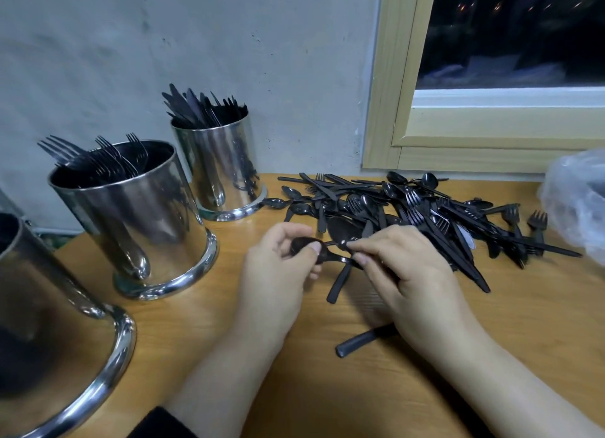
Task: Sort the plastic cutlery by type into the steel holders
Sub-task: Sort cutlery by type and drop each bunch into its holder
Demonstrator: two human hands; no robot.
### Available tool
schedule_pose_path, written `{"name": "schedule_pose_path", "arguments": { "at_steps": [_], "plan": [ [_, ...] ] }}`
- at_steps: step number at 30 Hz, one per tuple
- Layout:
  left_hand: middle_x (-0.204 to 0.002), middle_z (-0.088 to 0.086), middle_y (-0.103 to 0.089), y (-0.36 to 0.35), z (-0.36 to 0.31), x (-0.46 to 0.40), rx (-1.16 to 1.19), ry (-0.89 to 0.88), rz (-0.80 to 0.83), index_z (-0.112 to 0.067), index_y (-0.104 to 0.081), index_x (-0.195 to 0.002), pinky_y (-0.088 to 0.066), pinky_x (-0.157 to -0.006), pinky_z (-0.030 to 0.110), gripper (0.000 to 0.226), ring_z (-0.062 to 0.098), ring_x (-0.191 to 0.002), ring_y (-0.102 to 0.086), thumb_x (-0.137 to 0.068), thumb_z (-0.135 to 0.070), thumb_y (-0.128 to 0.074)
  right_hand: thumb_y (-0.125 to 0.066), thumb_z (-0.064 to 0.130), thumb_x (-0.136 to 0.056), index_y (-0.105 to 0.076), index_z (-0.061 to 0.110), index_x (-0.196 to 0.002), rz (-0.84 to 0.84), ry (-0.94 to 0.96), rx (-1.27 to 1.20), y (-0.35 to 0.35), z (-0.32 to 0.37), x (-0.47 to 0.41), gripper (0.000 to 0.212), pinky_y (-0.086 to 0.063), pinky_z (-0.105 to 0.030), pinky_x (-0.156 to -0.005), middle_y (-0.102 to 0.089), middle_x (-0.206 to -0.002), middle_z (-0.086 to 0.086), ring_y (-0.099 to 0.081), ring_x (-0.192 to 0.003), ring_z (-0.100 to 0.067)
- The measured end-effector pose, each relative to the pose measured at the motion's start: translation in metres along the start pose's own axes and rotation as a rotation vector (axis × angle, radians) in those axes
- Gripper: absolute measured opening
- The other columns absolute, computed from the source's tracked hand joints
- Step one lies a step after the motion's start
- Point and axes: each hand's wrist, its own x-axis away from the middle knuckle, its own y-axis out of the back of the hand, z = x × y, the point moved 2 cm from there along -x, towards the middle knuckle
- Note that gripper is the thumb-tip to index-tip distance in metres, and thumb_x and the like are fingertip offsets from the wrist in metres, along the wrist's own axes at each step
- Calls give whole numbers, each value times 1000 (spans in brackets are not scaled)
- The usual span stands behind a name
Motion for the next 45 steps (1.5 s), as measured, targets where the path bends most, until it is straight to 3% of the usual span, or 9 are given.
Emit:
{"name": "schedule_pose_path", "arguments": {
  "at_steps": [8,16,22,26,28,32,35,40,45],
  "plan": [
    [-88,7,-77,-17,9,7,300,106,1,-20,-70,-119,-60,-77,32,22,15,-77,-70,-105,-19,-53,-62,21,-99,-70,25,-117,173,-109,-136,-5,-2,5,21,-49,-22,-80,-56,-102,14,-60,-95,-5],
    [-96,16,-77,-40,17,18,481,264,89,2,-74,-103,-57,-85,37,22,18,-84,-72,-97,-16,-63,-69,21,-94,-68,25,-101,170,-95,-193,3,2,2,8,-50,-22,-83,-60,-100,18,-60,-97,-1],
    [-85,15,-76,-27,12,7,587,276,8,-4,-65,-115,-59,-78,41,23,28,-80,-75,-107,-18,-48,-58,29,-100,-69,27,-96,25,-270,-172,19,-18,2,11,-45,-16,-79,-65,-92,17,-62,-92,-3],
    [-62,-1,-43,-18,17,1,564,307,-24,-11,-63,-119,-43,-44,28,30,15,-50,-41,-111,-29,-41,-66,27,-95,-69,28,-89,53,-486,11,32,-54,-1,7,-39,-7,-72,-65,-89,15,-59,-81,9],
    [-63,-4,-39,-15,19,-3,542,314,-4,-13,-63,-118,-32,-43,24,26,11,-50,-32,-110,-29,-45,-69,32,-93,-70,27,-93,150,-530,44,30,-59,-3,6,-39,-5,-71,-65,-93,13,-61,-76,12],
    [-73,0,-50,-7,23,-10,411,260,46,-9,-59,-92,-37,-53,27,19,10,-56,-43,-107,-16,-50,-67,53,-89,-70,26,-115,267,-497,189,16,-53,-9,38,-50,-30,-90,-64,-107,13,-61,-100,-9],
    [-71,0,-51,-3,18,-9,366,225,68,-6,-58,-94,-37,-50,28,24,11,-54,-42,-108,-22,-48,-60,57,-91,-59,29,-132,399,-477,291,6,-47,-14,50,-47,-42,-99,-60,-117,10,-56,-114,-15],
    [-65,2,-44,0,26,-8,138,184,55,0,-53,-93,-28,-44,28,45,13,-47,-34,-109,-40,-41,-53,56,-96,-54,35,-131,499,-488,361,-2,-49,-17,41,-39,-39,-92,-53,-110,11,-53,-111,-16],
    [-64,-6,-42,8,31,-8,197,185,88,-35,-63,-111,-34,-51,27,13,8,-55,-36,-103,-27,-56,-56,49,-97,-59,34,-116,463,-495,352,-7,-50,-20,25,-30,-36,-84,-51,-102,13,-53,-104,-14]
  ]
}}
